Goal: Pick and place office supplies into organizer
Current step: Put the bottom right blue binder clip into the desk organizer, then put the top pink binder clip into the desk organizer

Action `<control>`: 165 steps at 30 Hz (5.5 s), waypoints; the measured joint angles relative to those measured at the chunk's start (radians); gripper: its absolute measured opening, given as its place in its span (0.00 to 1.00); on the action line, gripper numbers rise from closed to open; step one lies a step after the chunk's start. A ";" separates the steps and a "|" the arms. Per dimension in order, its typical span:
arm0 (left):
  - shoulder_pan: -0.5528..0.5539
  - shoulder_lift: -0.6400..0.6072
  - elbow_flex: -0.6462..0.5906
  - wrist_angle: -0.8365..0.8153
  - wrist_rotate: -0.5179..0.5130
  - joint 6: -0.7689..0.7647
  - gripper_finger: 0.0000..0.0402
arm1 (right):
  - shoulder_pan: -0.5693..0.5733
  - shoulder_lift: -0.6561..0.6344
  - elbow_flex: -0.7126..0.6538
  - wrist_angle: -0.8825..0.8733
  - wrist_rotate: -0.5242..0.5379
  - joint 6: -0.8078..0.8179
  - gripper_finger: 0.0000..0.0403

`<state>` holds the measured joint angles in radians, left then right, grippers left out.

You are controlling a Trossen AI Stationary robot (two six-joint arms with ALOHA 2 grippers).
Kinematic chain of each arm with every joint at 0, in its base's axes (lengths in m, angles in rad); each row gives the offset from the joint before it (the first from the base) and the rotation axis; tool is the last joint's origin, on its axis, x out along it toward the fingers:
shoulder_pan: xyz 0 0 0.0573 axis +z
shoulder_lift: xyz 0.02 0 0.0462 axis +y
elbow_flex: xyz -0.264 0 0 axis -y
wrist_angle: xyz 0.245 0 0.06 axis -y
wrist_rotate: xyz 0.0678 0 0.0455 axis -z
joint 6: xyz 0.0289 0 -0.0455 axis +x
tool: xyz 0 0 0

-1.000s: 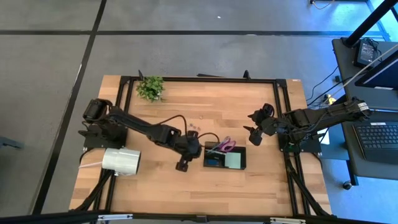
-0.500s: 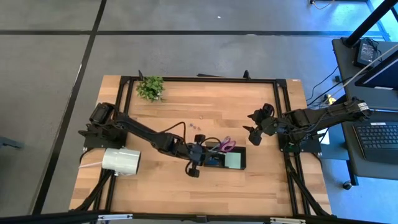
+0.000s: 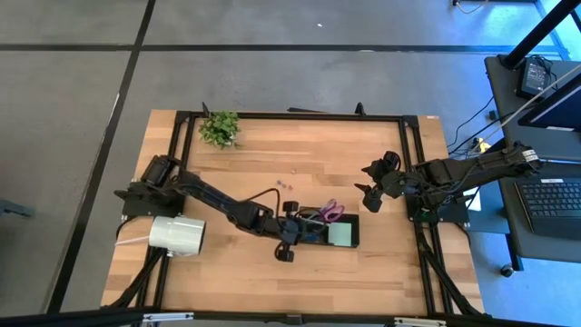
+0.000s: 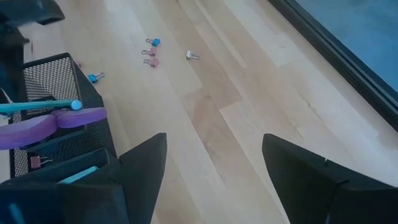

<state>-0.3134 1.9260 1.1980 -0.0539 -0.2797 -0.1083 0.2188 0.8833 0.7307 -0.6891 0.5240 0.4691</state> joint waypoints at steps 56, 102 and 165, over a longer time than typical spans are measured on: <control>0.142 -0.121 0.000 -0.551 0.186 0.017 0.45 | 0.000 0.000 0.000 -0.014 0.000 -0.033 0.67; 0.151 0.023 0.002 -0.539 0.200 -0.010 0.23 | 0.000 0.000 0.000 -0.042 0.000 -0.034 0.67; 0.032 -0.112 0.000 -0.026 0.091 0.075 0.14 | 0.000 0.000 0.000 -0.025 0.000 -0.001 0.67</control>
<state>-0.2817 1.8144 1.1980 -0.0801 -0.1883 -0.0332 0.2190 0.8829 0.7307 -0.7139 0.5243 0.4683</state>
